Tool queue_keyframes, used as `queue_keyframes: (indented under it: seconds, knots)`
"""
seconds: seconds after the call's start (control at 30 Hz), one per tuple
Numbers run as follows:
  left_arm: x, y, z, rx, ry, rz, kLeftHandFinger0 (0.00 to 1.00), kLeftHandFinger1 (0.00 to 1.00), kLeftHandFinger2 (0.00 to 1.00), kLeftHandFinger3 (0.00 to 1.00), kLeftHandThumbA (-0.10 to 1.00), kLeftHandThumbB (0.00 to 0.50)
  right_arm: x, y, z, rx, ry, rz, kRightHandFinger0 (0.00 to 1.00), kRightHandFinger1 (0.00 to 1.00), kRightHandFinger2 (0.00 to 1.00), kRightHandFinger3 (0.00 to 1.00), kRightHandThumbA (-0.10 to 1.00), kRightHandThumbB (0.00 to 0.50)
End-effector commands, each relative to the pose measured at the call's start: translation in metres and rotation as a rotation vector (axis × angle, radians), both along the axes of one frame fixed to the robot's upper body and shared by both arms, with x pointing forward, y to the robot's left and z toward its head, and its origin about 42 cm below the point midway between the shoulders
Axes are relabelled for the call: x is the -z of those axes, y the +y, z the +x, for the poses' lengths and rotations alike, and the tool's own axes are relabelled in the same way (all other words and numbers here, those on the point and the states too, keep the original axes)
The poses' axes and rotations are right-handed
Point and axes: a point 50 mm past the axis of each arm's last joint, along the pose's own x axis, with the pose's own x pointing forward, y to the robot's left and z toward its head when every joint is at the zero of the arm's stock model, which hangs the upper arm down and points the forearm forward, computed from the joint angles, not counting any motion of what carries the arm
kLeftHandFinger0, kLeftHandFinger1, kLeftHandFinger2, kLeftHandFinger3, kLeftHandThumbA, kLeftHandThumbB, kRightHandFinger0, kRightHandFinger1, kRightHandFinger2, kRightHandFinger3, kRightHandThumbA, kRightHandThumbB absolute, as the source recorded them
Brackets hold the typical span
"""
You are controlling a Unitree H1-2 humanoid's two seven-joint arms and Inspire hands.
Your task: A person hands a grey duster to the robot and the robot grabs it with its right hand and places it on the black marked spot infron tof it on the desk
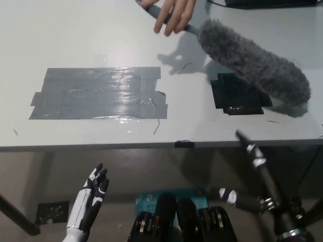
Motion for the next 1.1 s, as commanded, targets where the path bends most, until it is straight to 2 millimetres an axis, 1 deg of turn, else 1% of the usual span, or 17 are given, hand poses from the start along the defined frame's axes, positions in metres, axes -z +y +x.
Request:
queue_keyframes:
  seconds: [0.0,0.03,0.07,0.13,0.3,0.33,0.4,0.47,0.5,0.53,0.57,0.6,0.7,0.8,0.9,0.97,1.07]
  knots:
    - [-0.008,-0.002,0.003,-0.003,-0.065,-0.005,1.0,1.0,1.0,1.0,0.88,0.133,-0.117,-0.009,-0.013,0.185,-0.468,-0.247,1.0,1.0,1.0,1.0,1.0,0.362]
    - [-0.008,-0.002,0.002,0.001,-0.067,0.001,1.0,1.0,1.0,1.0,0.89,0.134,-0.134,-0.008,-0.009,0.229,-0.496,-0.293,1.0,1.0,1.0,1.0,1.0,0.37]
    - [-0.008,-0.002,0.002,0.002,-0.067,0.0,1.0,1.0,1.0,1.0,0.9,0.133,-0.138,-0.008,-0.006,0.243,-0.498,-0.305,1.0,1.0,1.0,1.0,1.0,0.37]
    - [-0.007,-0.002,0.001,0.002,-0.067,-0.002,1.0,1.0,1.0,1.0,0.91,0.141,-0.146,-0.009,0.011,0.303,-0.495,-0.365,1.0,1.0,1.0,1.0,1.0,0.369]
    - [-0.008,-0.002,0.003,0.002,-0.071,0.001,1.0,1.0,1.0,1.0,0.91,0.153,-0.158,-0.01,0.049,0.381,-0.456,-0.445,1.0,1.0,1.0,1.0,1.0,0.362]
    - [-0.008,-0.002,0.004,0.002,-0.072,0.002,1.0,1.0,1.0,1.0,0.91,0.154,-0.161,-0.009,0.065,0.408,-0.43,-0.483,1.0,1.0,1.0,1.0,1.0,0.371]
    - [-0.009,-0.001,0.005,0.003,-0.079,0.004,1.0,1.0,1.0,1.0,0.91,0.154,-0.163,-0.008,0.082,0.427,-0.412,-0.531,1.0,1.0,1.0,1.0,1.0,0.365]
    - [-0.01,-0.001,0.007,0.006,-0.083,0.007,1.0,1.0,1.0,1.0,0.91,0.148,-0.167,-0.005,0.101,0.439,-0.39,-0.556,1.0,1.0,1.0,1.0,1.0,0.387]
    - [-0.011,-0.001,0.007,0.006,-0.083,0.006,1.0,1.0,1.0,1.0,0.91,0.149,-0.168,-0.005,0.104,0.441,-0.388,-0.558,1.0,1.0,1.0,1.0,1.0,0.388]
    - [-0.011,-0.001,0.007,0.004,-0.082,0.003,1.0,1.0,1.0,1.0,0.91,0.148,-0.168,-0.002,0.118,0.427,-0.356,-0.563,1.0,1.0,1.0,1.0,1.0,0.389]
    - [-0.011,0.0,0.007,0.003,-0.081,0.003,1.0,1.0,1.0,1.0,0.91,0.15,-0.168,-0.001,0.122,0.421,-0.34,-0.565,1.0,1.0,1.0,1.0,1.0,0.39]
    - [-0.011,0.0,0.007,0.001,-0.078,0.004,1.0,1.0,1.0,1.0,0.92,0.151,-0.167,0.002,0.135,0.41,-0.304,-0.584,1.0,1.0,1.0,1.0,1.0,0.411]
    - [-0.011,-0.001,0.007,0.005,-0.077,0.006,1.0,1.0,1.0,1.0,0.92,0.142,-0.162,0.009,0.155,0.399,-0.25,-0.599,1.0,1.0,1.0,1.0,1.0,0.453]
    - [-0.01,-0.003,0.007,0.01,-0.076,0.003,1.0,1.0,1.0,1.0,0.92,0.147,-0.157,0.014,0.171,0.394,-0.178,-0.623,1.0,1.0,1.0,1.0,1.0,0.469]
    - [-0.012,-0.002,0.008,0.012,-0.079,0.004,1.0,1.0,1.0,1.0,0.92,0.149,-0.153,0.023,0.191,0.39,-0.13,-0.645,1.0,1.0,1.0,1.0,1.0,0.462]
    - [-0.012,-0.002,0.009,0.015,-0.083,0.005,1.0,1.0,1.0,1.0,0.92,0.152,-0.152,0.029,0.204,0.386,-0.102,-0.671,1.0,1.0,1.0,1.0,1.0,0.491]
    - [-0.013,-0.003,0.011,0.017,-0.083,0.0,1.0,1.0,1.0,1.0,0.91,0.154,-0.15,0.033,0.215,0.371,-0.055,-0.688,1.0,1.0,1.0,1.0,1.0,0.5]
